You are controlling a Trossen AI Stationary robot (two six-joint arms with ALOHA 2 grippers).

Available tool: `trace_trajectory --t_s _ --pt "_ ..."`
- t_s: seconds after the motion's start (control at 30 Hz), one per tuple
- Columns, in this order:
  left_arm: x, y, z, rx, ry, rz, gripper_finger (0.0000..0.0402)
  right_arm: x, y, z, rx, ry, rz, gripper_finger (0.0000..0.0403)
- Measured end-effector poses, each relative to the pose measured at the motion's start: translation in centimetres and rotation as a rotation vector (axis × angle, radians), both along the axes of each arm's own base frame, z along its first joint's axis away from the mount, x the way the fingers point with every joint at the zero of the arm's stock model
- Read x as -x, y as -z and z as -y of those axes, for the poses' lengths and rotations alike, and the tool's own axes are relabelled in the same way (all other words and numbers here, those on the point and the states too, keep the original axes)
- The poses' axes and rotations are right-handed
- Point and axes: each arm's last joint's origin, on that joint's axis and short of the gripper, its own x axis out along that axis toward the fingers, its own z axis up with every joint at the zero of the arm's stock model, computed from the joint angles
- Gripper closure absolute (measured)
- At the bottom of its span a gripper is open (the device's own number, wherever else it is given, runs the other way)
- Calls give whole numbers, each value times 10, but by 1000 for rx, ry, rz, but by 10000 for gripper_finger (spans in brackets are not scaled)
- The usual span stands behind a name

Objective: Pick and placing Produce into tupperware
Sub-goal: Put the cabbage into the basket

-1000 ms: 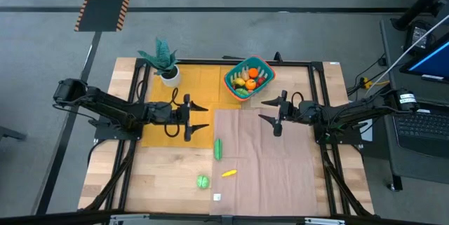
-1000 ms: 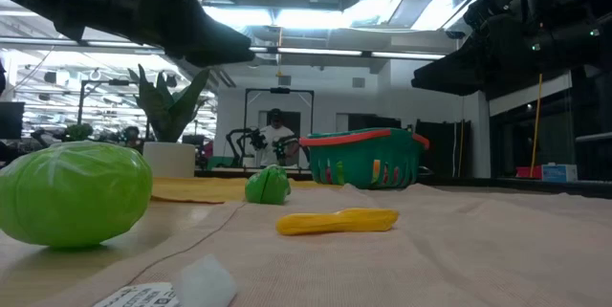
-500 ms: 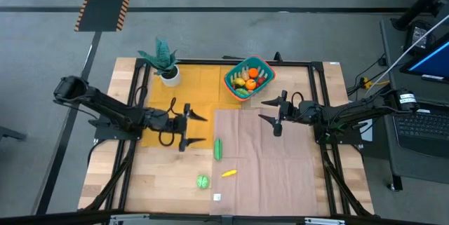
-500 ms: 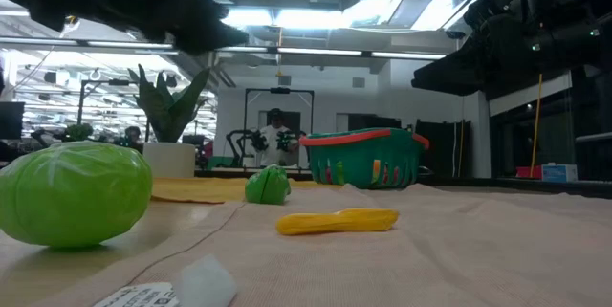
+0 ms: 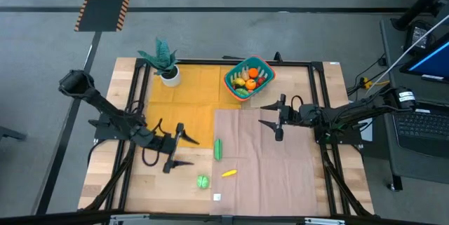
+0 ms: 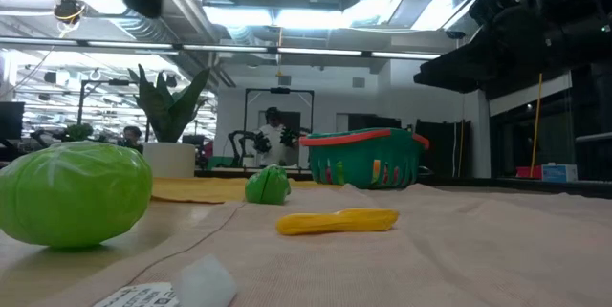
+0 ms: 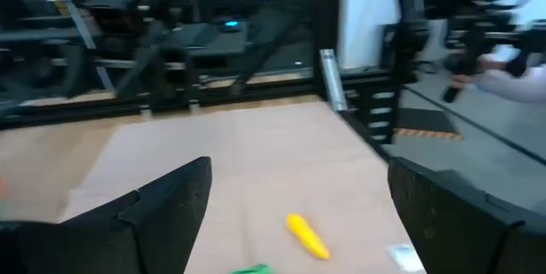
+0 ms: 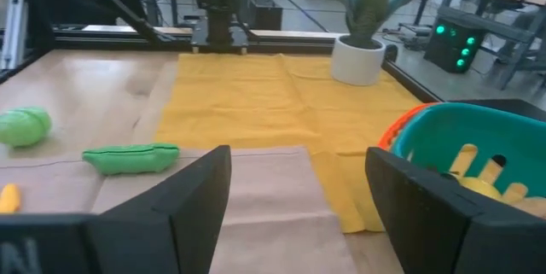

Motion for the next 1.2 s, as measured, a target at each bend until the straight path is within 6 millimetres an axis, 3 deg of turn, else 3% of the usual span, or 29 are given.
trace_trajectory --t_s 0.3,0.5,0.83,1.2 --pt "17 -10 54 -32 28 -30 55 0 0 -2 -174 17 32 131" --pt "22 -5 95 -34 -26 -96 56 0 1 -2 -312 27 45 131" --pt "22 35 139 34 -184 -140 56 1 1 -22 -362 -201 7 131" --pt "4 84 147 53 -302 -163 56 4 0 -39 -364 -294 0 131"
